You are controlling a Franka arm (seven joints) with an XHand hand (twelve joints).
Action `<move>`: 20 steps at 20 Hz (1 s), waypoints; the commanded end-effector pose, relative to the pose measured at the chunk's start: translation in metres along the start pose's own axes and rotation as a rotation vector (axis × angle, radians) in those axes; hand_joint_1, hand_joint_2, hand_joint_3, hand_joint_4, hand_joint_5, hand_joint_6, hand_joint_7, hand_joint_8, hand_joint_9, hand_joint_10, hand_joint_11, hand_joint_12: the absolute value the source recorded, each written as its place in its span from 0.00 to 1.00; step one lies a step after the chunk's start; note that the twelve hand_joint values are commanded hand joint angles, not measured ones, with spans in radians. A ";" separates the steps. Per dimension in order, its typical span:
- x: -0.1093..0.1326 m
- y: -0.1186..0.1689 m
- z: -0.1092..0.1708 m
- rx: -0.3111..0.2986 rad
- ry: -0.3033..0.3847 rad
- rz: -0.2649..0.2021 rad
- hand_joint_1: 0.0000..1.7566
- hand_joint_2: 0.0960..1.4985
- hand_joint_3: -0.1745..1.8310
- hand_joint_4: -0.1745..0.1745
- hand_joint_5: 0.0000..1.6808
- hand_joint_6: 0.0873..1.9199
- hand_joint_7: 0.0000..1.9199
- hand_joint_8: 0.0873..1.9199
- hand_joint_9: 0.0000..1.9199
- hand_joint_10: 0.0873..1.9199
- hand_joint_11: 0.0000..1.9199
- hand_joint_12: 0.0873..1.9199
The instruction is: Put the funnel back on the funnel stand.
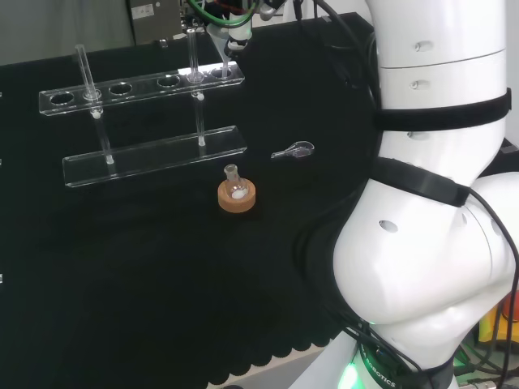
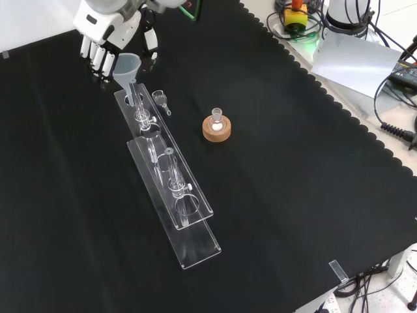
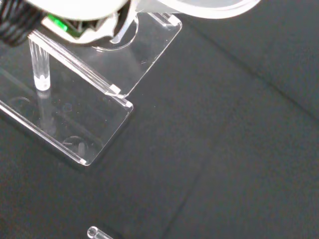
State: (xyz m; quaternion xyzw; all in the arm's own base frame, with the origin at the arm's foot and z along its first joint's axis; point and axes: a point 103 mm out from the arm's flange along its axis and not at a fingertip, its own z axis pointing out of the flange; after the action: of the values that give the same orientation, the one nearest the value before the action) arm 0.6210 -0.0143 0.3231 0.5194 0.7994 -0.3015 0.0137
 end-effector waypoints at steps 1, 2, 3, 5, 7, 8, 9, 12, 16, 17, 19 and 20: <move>0.004 0.008 0.005 0.015 0.006 -0.004 0.54 0.40 0.48 0.46 0.35 0.31 0.32 0.30 0.52 0.19 0.32 0.65; 0.005 0.009 0.006 0.017 0.007 -0.006 0.54 0.40 0.48 0.46 0.35 0.31 0.32 0.30 0.52 0.19 0.32 0.65; 0.005 0.011 0.008 0.019 0.008 -0.010 0.54 0.40 0.48 0.46 0.35 0.31 0.32 0.30 0.52 0.19 0.32 0.65; 0.005 0.013 0.010 0.021 0.010 -0.016 0.54 0.40 0.48 0.46 0.34 0.31 0.32 0.30 0.52 0.19 0.32 0.65; 0.005 0.016 0.012 0.024 0.011 -0.020 0.54 0.40 0.48 0.46 0.34 0.31 0.32 0.30 0.52 0.19 0.32 0.65; 0.005 0.017 0.013 0.027 0.012 -0.022 0.54 0.40 0.48 0.46 0.34 0.31 0.32 0.30 0.52 0.19 0.32 0.65; 0.005 0.018 0.014 0.030 0.013 -0.024 0.54 0.40 0.48 0.46 0.34 0.31 0.32 0.30 0.52 0.19 0.32 0.65; 0.007 0.022 0.016 0.040 0.017 -0.028 0.54 0.40 0.48 0.45 0.34 0.31 0.31 0.30 0.52 0.19 0.32 0.65; 0.010 0.026 0.019 0.046 0.026 -0.039 0.53 0.40 0.48 0.45 0.32 0.30 0.30 0.30 0.51 0.19 0.31 0.65; 0.011 0.026 0.019 0.049 0.032 -0.043 0.53 0.39 0.48 0.44 0.29 0.27 0.27 0.30 0.49 0.19 0.31 0.65; 0.011 0.026 0.020 0.052 0.042 -0.048 0.50 0.38 0.49 0.43 0.20 0.15 0.18 0.31 0.40 0.21 0.29 0.67; 0.011 0.026 0.020 0.053 0.045 -0.050 0.49 0.37 0.48 0.44 0.18 0.09 0.14 0.32 0.36 0.23 0.28 0.67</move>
State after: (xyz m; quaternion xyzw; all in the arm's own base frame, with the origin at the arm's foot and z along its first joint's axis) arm 0.6331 -0.0086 0.2924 0.5082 0.8023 -0.3127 -0.0165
